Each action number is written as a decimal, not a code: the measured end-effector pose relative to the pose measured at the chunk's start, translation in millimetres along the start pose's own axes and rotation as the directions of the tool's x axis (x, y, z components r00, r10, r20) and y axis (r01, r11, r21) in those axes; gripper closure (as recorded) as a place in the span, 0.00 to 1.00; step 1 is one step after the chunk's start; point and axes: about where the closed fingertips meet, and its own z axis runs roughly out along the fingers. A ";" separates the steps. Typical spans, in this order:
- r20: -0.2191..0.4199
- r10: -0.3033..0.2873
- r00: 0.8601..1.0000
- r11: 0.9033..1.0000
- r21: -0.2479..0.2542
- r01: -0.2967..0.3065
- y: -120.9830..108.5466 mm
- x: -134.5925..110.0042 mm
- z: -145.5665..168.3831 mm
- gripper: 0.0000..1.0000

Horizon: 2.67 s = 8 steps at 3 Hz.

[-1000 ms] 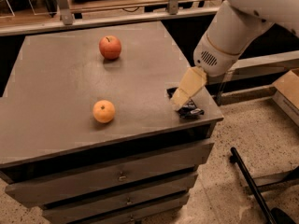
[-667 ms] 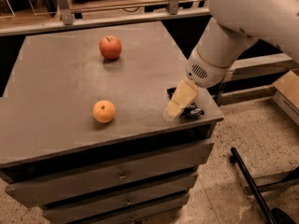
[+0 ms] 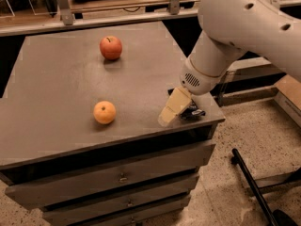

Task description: Move rxbar blueberry near orange

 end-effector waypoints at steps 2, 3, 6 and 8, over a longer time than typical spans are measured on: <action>0.000 0.000 1.000 1.000 0.001 0.000 1.0 0.3 0.2 0.38; 0.002 0.009 1.000 1.000 0.001 -0.009 -0.7 3.5 2.4 0.62; -0.003 0.019 1.000 1.000 0.002 -0.019 -2.2 7.3 4.6 0.92; 0.030 0.021 0.999 1.000 -0.013 -0.021 -3.4 5.6 -5.1 1.00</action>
Offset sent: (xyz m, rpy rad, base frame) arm -0.0001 -0.0005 -0.0015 0.0003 0.0015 -0.0032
